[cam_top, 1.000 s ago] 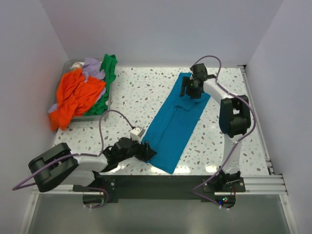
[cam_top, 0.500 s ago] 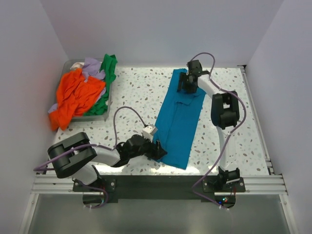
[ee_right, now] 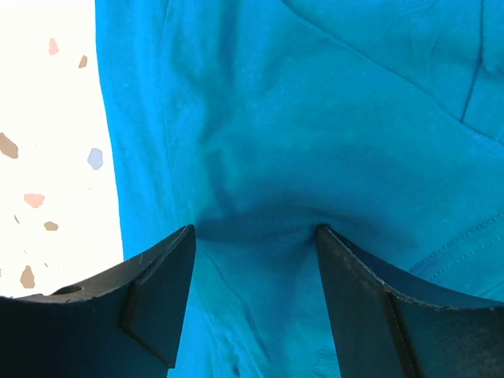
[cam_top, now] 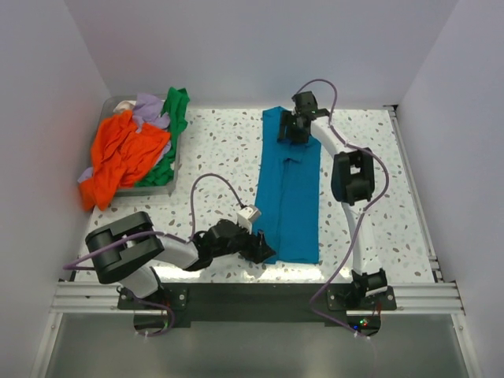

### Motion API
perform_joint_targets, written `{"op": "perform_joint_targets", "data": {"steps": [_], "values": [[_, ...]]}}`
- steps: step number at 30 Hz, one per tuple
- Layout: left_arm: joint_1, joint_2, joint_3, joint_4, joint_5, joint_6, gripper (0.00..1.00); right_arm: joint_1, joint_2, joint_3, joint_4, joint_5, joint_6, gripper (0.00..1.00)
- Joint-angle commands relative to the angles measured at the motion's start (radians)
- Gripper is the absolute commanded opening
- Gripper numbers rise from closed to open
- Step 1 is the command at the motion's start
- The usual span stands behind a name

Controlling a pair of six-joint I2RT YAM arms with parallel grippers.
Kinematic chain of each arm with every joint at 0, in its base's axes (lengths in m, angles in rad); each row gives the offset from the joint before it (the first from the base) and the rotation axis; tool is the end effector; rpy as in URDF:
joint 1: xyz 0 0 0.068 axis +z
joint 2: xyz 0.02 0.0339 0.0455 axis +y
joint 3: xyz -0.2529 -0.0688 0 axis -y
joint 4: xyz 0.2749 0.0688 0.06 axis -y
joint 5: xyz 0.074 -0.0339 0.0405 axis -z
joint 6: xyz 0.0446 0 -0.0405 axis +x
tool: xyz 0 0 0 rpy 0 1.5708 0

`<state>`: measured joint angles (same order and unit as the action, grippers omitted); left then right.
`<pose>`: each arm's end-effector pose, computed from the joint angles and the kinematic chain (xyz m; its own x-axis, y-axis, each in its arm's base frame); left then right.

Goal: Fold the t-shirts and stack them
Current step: Fold the tshirt

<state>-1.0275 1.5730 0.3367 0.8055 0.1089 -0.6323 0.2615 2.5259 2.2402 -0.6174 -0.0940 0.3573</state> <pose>0.1380 -0.2379 0.0770 -0.7072 0.0346 -0.7061 0.6000 0.5576 -0.5736 0.5596 0.1541 0.1467 -0.8203 0.1409 -0.5543 -0.0284 0.9579 0.2856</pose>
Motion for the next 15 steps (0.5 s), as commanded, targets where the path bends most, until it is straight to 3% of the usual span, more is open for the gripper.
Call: {"op": "perform_joint_targets", "data": {"steps": [1, 6, 15], "values": [[-0.025, -0.005, -0.008, -0.058, 0.049, 0.000, 0.74, 0.041, 0.036, -0.010, -0.085, -0.033, -0.011, 0.66], [-0.025, -0.125, -0.005, -0.149, -0.020, 0.036, 0.74, 0.053, -0.151, -0.103, -0.026, -0.030, -0.004, 0.66], [-0.025, -0.271, -0.016, -0.331, -0.183, 0.083, 0.76, 0.100, -0.779, -0.684, 0.151, 0.078, 0.045, 0.67]]}}
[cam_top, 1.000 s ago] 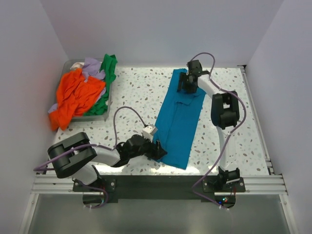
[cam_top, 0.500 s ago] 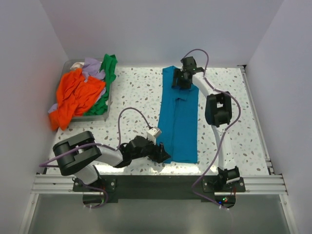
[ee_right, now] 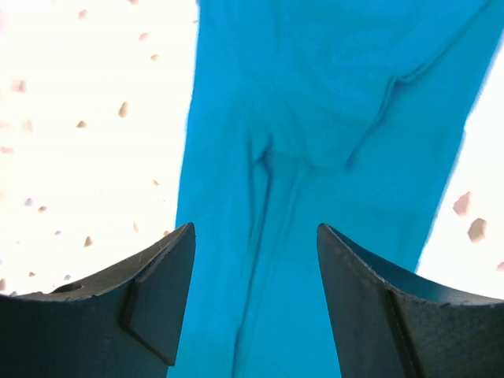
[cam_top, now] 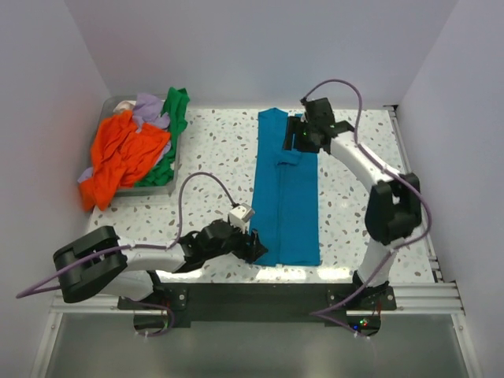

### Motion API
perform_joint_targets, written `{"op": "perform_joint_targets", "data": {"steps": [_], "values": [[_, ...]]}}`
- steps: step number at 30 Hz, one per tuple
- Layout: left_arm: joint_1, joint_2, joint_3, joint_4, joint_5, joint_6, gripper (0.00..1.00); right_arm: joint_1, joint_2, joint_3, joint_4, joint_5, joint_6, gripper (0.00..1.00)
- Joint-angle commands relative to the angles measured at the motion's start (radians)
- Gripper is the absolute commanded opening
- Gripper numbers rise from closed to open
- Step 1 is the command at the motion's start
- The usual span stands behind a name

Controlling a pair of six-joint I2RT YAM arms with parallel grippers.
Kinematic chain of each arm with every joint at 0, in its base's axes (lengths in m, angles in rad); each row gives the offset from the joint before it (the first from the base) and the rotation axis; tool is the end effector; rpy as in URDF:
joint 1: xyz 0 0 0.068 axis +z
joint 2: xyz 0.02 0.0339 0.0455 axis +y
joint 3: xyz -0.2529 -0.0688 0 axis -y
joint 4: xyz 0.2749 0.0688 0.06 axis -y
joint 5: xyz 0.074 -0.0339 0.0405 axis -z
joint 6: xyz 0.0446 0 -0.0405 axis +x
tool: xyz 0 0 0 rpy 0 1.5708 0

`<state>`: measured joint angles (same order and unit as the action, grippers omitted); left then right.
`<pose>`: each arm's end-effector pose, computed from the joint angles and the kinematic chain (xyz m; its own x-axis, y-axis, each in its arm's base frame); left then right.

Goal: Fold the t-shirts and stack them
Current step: Fold the tshirt

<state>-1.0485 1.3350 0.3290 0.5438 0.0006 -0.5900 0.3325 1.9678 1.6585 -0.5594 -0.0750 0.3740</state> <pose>0.1321 -0.2296 0.1064 -0.6672 0.0438 -0.7436 0.5966 0.6292 -0.4982 0.4473 0.1580 0.2298 -0.8074 0.1066 -0.5803 -0.0819 0.9538 0.2892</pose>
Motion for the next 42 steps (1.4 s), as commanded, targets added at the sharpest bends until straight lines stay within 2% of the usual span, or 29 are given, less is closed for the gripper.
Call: {"op": "perform_joint_targets", "data": {"steps": [1, 7, 10, 15, 24, 31, 42], "values": [[-0.004, -0.037, -0.008, -0.074, -0.079, 0.045, 0.76, 0.040, -0.263, -0.223, 0.102, 0.095, 0.034, 0.67], [-0.002, -0.043, -0.016, -0.125, -0.108, 0.038, 0.76, 0.120, -0.539, -0.627, 0.106, 0.231, 0.115, 0.62], [-0.001, -0.046, -0.025, -0.156, -0.120, 0.024, 0.72, 0.169, -0.640, -0.742, 0.023, 0.280, 0.164, 0.61], [-0.002, -0.056, -0.048, -0.169, -0.110, -0.024, 0.67, 0.224, -0.805, -0.894, -0.077, 0.268, 0.265, 0.56], [-0.002, -0.097, -0.068, -0.214, -0.086, -0.076, 0.62, 0.283, -0.965, -1.017, -0.258, 0.219, 0.378, 0.47], [-0.004, -0.114, -0.050, -0.291, -0.103, -0.087, 0.60, 0.292, -0.997, -1.106, -0.223, 0.152, 0.404, 0.43], [-0.007, -0.126, -0.053, -0.318, -0.114, -0.103, 0.59, 0.296, -0.966, -1.178, -0.139, 0.104, 0.417, 0.41]]}}
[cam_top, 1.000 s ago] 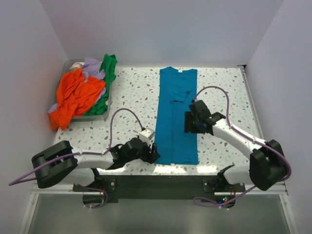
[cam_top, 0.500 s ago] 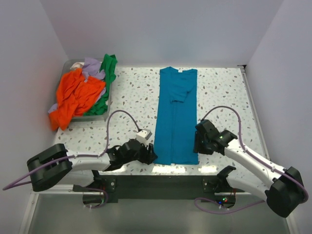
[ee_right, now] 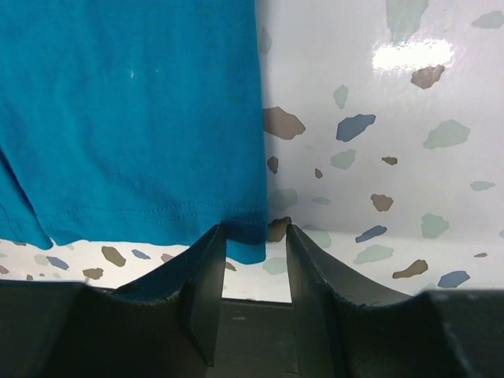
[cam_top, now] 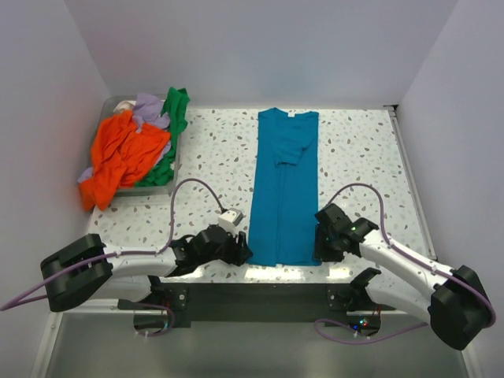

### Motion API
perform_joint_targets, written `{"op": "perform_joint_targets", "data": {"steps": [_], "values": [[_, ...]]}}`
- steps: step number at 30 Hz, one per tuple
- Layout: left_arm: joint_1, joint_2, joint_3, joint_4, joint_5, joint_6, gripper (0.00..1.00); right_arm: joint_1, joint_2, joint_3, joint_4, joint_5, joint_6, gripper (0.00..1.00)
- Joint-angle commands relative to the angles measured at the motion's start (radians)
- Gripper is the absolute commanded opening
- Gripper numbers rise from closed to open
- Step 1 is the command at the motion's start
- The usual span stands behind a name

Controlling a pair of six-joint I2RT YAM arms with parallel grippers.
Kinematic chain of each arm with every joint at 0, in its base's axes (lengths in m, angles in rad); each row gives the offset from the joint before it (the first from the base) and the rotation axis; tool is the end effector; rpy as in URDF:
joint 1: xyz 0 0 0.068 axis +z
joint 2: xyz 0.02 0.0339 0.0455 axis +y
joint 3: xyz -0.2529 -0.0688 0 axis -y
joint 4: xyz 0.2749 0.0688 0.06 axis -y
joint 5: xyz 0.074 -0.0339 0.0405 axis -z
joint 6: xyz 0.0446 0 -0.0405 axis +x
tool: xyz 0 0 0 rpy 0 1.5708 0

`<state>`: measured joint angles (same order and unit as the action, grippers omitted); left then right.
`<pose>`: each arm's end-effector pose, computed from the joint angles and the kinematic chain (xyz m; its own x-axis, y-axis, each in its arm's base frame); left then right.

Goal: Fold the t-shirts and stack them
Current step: Fold the tshirt

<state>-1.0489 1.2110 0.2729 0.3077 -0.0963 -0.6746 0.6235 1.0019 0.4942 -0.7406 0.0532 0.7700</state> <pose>0.1221 -0.2038 0.0942 -0.7442 0.0471 -0.6662 0.4601 0.7593 -0.4603 0.1562 0.1094 0.1329 -0.9491 0.1736 -0.2626 0.1273 0.9746 0.1844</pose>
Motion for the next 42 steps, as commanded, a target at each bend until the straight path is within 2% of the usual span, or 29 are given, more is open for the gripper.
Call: {"op": "perform_joint_targets", "data": {"steps": [1, 5, 6, 13, 26, 29, 30, 34, 42], "values": [[-0.005, -0.002, 0.003, -0.082, -0.016, -0.020, 0.59, 0.005, 0.003, -0.017, 0.050, -0.026, 0.022, 0.40], [-0.006, -0.001, 0.003, -0.085, -0.014, -0.023, 0.58, 0.007, 0.021, -0.037, 0.072, -0.035, 0.018, 0.34], [-0.007, -0.002, 0.003, -0.087, -0.013, -0.025, 0.58, 0.007, 0.026, -0.043, 0.078, -0.041, 0.017, 0.29], [-0.020, 0.002, -0.006, -0.068, 0.009, -0.025, 0.51, 0.008, 0.000, -0.045, 0.061, -0.038, 0.009, 0.09], [-0.063, 0.058, -0.008, -0.024, 0.030, -0.054, 0.36, 0.008, -0.008, -0.052, 0.069, -0.042, 0.008, 0.07], [-0.068, 0.073, -0.003, -0.028, 0.023, -0.060, 0.25, 0.010, -0.014, -0.052, 0.066, -0.041, 0.008, 0.07], [-0.068, 0.079, -0.003, -0.027, 0.023, -0.063, 0.17, 0.010, -0.017, -0.052, 0.064, -0.042, 0.008, 0.05], [-0.072, 0.084, -0.003, -0.015, 0.018, -0.060, 0.01, 0.008, -0.026, -0.051, 0.058, -0.044, 0.005, 0.00], [-0.102, 0.067, 0.012, -0.009, 0.014, -0.043, 0.00, 0.010, -0.080, -0.045, 0.001, -0.042, 0.008, 0.00]]}}
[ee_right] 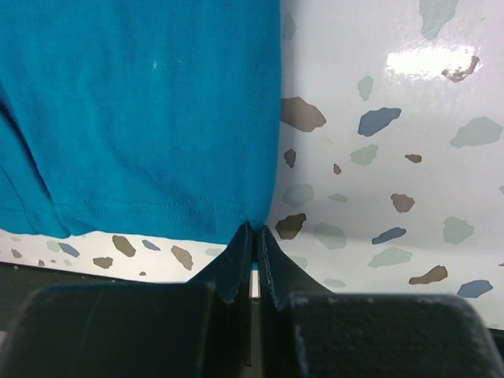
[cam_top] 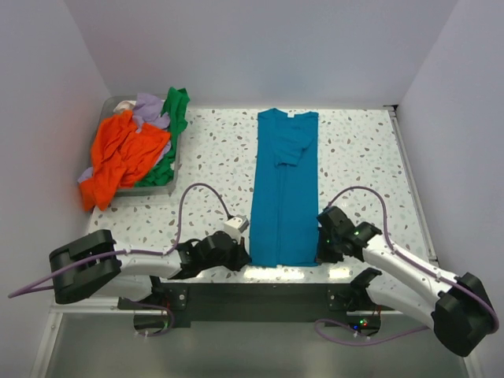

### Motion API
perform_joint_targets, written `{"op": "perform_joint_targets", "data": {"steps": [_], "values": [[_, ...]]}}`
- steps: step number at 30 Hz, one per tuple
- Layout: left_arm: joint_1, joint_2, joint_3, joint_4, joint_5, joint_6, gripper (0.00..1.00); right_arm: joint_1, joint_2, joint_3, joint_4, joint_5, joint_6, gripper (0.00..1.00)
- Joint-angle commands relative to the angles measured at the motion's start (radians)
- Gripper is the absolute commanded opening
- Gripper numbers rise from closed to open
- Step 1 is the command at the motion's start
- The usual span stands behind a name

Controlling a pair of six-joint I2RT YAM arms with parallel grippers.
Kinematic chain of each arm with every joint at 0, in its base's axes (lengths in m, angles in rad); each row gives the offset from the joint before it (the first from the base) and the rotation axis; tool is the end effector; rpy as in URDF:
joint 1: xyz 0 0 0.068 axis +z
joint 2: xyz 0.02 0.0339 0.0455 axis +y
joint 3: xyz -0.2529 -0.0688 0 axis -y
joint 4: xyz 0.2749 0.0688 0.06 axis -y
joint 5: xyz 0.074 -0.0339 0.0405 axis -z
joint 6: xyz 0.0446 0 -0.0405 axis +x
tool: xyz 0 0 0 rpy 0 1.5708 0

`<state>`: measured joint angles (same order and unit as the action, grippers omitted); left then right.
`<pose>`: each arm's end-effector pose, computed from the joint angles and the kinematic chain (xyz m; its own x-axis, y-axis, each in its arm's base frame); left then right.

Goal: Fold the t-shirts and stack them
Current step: Fold the tshirt

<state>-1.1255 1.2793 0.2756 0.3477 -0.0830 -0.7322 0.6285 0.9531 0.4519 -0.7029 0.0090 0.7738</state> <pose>0.1065 -0.2145 0.0838 -0.7777 0.0828 -0.6231 0.4722 0.7313 -0.4921 0.1507 0.1090 0.1295 -0.9492 0.1740 -0.2623 0.1091 0.9635 0.2446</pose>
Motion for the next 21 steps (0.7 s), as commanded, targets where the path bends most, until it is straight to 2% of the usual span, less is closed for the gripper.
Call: {"op": "perform_joint_targets", "data": {"steps": [1, 8, 21], "values": [[-0.025, -0.009, 0.014, -0.046, -0.007, 0.017, 0.00, 0.007, -0.051, 0.002, -0.040, 0.006, 0.004, 0.00], [-0.025, -0.069, 0.046, -0.039, -0.095, 0.039, 0.00, 0.007, -0.119, 0.082, -0.047, 0.055, 0.004, 0.00], [-0.020, -0.060, 0.073, 0.095, -0.184, 0.082, 0.00, 0.005, -0.027, 0.142, 0.088, 0.098, -0.025, 0.00]]}}
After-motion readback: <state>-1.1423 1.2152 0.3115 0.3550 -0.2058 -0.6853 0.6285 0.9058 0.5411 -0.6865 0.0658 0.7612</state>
